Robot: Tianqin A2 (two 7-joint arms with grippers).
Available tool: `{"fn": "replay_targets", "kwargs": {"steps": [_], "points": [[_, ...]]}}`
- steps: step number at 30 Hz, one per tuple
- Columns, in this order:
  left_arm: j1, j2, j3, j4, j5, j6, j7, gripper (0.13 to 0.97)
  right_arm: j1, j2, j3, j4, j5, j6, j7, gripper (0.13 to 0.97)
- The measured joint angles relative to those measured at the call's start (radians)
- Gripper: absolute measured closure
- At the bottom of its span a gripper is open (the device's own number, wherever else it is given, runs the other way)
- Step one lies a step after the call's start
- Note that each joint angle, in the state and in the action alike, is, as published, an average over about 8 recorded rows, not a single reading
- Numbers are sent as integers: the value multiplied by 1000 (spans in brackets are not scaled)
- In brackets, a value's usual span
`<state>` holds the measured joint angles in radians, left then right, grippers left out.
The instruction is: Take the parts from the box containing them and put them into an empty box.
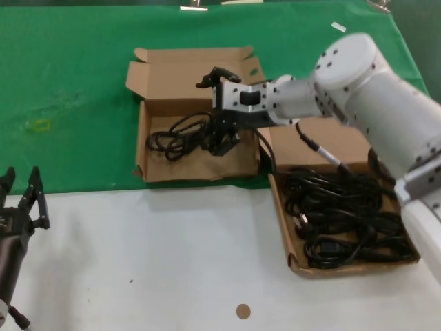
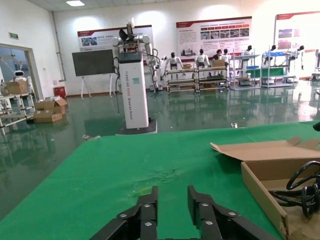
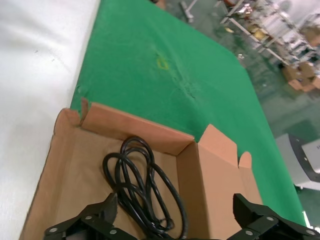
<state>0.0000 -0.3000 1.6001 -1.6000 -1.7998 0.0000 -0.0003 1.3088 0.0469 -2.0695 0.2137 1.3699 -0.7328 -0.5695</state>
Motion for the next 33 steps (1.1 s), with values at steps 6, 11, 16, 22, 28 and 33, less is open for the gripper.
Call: {"fn": "replay_targets", "kwargs": {"steps": [6,11,16,22,28,33], "points": [[0,0,0,0,0,0,0,804,-119,23,43,126,39,67,52,284],[0,0,0,0,0,0,0,710,-219,42,79,233,72,123,96,220],[0,0,0,0,0,0,0,682,-319,62,115,338,105,178,139,162],[0,0,0,0,0,0,1,517,-437,85,157,464,144,245,190,148],[0,0,0,0,0,0,0,394,-556,108,200,590,183,311,242,132],[0,0,0,0,0,0,0,298,-655,127,235,694,215,367,285,129]]}}
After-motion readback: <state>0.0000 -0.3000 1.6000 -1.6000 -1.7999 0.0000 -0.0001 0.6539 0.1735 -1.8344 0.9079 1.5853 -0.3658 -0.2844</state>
